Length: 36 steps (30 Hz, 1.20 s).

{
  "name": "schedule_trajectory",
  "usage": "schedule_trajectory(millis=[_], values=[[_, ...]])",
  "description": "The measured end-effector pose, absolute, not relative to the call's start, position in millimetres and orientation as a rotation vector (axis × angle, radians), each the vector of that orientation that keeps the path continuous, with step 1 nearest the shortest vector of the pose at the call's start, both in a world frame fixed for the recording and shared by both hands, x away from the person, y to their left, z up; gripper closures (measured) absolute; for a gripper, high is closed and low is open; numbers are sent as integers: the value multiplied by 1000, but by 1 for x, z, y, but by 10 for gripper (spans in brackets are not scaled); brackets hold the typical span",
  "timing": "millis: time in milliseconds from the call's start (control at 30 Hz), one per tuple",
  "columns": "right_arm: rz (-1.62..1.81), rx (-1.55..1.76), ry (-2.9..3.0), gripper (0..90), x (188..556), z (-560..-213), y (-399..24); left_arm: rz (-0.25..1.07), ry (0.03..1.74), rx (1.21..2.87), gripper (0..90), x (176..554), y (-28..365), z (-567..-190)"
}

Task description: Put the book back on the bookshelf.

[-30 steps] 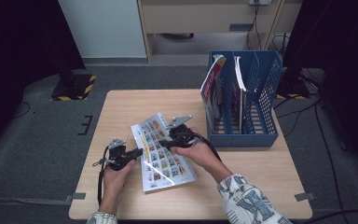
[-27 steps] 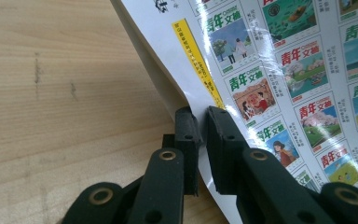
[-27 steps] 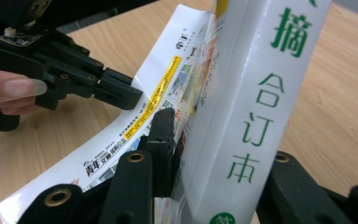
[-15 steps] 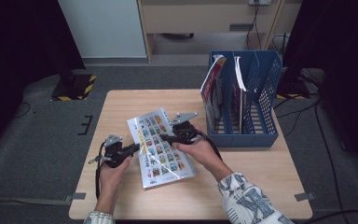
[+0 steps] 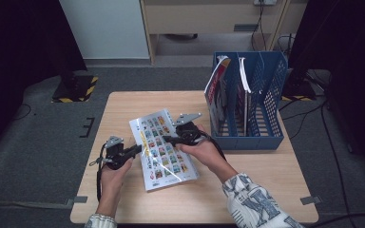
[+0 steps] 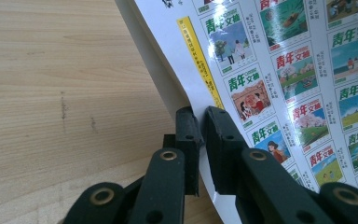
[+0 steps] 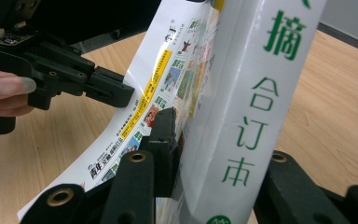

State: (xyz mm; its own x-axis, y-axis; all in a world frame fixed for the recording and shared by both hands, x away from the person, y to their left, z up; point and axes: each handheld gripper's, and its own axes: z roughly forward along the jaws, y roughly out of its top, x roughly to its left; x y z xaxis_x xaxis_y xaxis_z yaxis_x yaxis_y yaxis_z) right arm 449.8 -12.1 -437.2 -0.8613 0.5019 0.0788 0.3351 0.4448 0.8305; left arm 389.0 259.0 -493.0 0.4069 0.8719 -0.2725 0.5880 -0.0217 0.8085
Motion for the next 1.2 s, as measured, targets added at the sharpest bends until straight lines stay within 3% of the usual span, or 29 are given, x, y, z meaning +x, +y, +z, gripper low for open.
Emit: schedule_trajectory(millis=[1200], values=[[1417, 729, 2457, 677, 456, -424, -10, 450, 1235, 1692, 842, 397, 266, -465]])
